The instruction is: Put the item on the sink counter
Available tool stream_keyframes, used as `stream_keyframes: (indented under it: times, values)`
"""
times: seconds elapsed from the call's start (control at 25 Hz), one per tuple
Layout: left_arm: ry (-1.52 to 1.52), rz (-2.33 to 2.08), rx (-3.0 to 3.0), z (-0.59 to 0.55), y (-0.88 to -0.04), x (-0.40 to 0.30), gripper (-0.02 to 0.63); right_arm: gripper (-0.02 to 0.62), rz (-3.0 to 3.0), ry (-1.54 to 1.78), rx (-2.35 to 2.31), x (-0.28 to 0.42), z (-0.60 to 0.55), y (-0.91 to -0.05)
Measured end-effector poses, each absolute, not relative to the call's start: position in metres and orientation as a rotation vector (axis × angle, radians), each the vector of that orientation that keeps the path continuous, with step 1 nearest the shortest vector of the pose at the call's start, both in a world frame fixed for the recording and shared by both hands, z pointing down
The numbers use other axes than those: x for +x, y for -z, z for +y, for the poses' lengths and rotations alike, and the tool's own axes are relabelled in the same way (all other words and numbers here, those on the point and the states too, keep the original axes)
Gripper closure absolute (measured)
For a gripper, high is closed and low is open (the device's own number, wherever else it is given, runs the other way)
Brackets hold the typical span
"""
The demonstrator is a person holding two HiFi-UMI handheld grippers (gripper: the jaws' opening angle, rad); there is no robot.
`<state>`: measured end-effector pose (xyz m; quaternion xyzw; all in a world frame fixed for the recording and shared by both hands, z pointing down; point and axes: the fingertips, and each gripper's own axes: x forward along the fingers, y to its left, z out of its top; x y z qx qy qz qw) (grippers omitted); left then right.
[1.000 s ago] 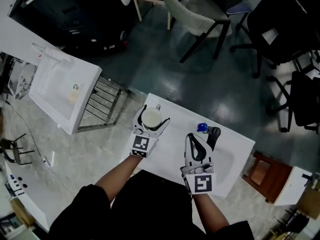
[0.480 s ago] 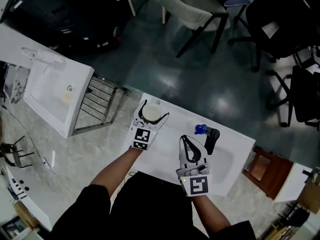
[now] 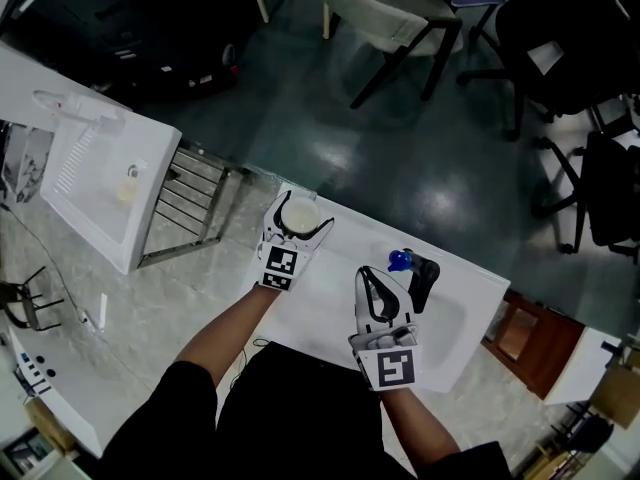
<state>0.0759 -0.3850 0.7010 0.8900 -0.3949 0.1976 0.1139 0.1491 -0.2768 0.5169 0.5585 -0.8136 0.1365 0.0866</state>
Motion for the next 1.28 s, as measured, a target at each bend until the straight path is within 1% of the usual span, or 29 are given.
stream_keyframes:
  times: [0.32, 0.84, 1.08, 1.28]
  values:
    - [-0.557, -1.146, 2.657, -0.387, -0.701, 0.081, 0.152, 0.561, -2.425, -0.411, 1.669, 0.150, -0.283, -0.520]
    - [-0.523, -1.063, 2.681, -0.373, -0.704, 0.069, 0.152, 0.561, -2.373, -0.418, 1.627, 0.149, -0.276, -0.531]
    - [-0.584, -1.011, 2.706, -0.366, -0.709, 0.063, 0.152, 0.561, -2.379, -0.461, 1.583, 0.135, -0.268, -0.535]
    - [-0.611, -1.004, 2.710, -0.363, -0.712, 0.062, 0.152, 0.561, -2.408, -0.406, 1.617, 0.132, -0.269, -0.529]
